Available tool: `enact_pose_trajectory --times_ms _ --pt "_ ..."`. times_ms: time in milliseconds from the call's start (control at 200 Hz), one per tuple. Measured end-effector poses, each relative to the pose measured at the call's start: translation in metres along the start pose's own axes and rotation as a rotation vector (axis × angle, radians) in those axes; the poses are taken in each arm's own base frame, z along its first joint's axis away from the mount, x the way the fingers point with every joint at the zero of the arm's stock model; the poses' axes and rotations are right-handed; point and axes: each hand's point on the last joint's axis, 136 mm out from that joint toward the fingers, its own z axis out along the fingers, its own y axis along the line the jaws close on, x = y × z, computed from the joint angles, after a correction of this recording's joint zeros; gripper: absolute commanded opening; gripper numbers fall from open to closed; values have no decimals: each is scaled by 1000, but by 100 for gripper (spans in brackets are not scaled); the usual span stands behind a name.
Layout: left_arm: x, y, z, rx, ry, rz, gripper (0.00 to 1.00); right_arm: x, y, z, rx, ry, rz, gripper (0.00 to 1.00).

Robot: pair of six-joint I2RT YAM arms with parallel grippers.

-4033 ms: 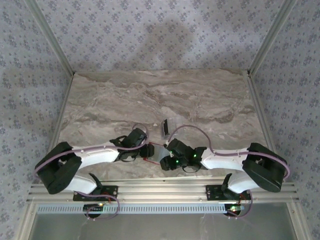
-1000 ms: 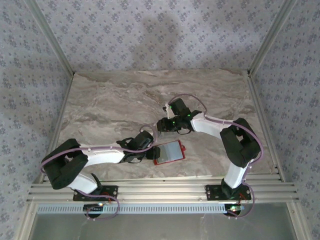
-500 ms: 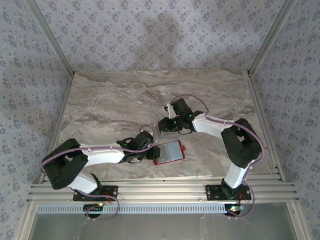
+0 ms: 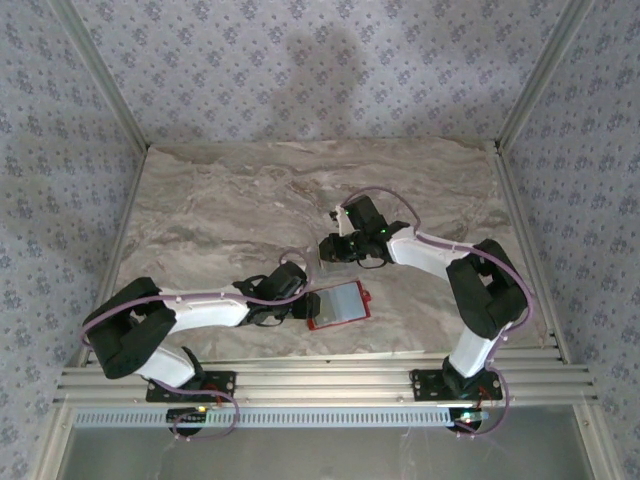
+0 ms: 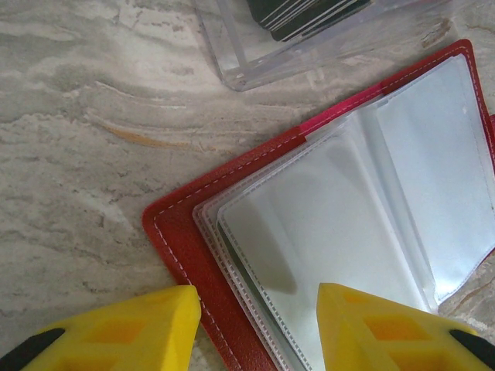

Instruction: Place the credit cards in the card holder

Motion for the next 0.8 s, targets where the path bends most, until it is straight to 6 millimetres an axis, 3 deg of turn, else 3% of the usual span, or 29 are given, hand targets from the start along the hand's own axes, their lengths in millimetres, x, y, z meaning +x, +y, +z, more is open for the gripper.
enact_pose_trajectory --times_ms 390,799 --pt "0 0 0 -1 1 0 45 -1 -3 -3 24 -10 4 11" --pt "-1 1 0 -1 2 -2 45 -15 1 -43 93 -133 -16 3"
